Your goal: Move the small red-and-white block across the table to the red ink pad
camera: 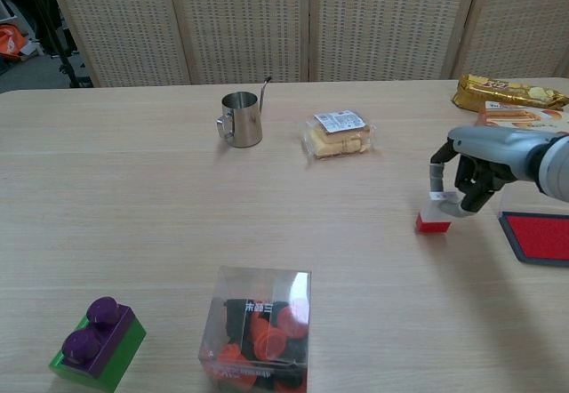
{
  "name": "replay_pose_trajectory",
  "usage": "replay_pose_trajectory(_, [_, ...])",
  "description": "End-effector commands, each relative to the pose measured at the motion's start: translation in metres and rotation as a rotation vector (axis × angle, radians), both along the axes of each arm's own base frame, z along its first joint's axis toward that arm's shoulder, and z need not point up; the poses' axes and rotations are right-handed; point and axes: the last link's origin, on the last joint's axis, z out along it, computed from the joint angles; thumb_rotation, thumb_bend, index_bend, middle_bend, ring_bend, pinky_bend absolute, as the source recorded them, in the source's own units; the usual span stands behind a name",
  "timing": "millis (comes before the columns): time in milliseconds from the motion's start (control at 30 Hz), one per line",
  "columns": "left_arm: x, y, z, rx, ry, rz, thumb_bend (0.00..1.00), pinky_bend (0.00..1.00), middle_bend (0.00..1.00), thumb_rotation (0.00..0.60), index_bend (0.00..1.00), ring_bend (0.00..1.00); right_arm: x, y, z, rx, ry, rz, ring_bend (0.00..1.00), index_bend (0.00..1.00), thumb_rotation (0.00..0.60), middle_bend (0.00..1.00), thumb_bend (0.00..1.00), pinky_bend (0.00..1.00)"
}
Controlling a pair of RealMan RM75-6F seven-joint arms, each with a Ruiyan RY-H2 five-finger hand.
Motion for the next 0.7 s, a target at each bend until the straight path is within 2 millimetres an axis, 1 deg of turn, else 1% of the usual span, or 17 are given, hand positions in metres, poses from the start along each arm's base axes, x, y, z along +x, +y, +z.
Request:
replay_pose_trajectory(33, [0.0001,0.0004,-0.0004,-0.002,0.000,-0.001,0.00,0.00,0.00,0.600,0.00,0.00,-0.0009,0.0000,-0.0006,0.002,0.000,-0.002,0.99,0.53,0.600,0.92,0.67,1.00])
replay_pose_trajectory(133, [0.0003,0.0006,-0.0008,-0.004,0.001,-0.005,0.00,0.00,0.00,0.600,0.00,0.00,-0.0014,0.0006,-0.0021,0.004,0.000,-0.001,0.99,0.52,0.600,0.92,0.67,1.00])
replay_pose_trajectory(367, [0.0005,0.0004,-0.0013,-0.008,0.000,-0.006,0.00,0.00,0.00,0.600,0.00,0.00,-0.0018,0.0032,-0.0039,0.008,-0.004,-0.002,0.99,0.45,0.600,0.92,0.67,1.00])
replay_pose_trajectory(700, [0.0006,-0.0002,-0.0011,-0.009,-0.001,-0.009,0.00,0.00,0.00,0.600,0.00,0.00,-0.0018,0.0057,-0.0027,0.015,-0.006,-0.004,0.99,0.40,0.600,0.92,0.67,1.00])
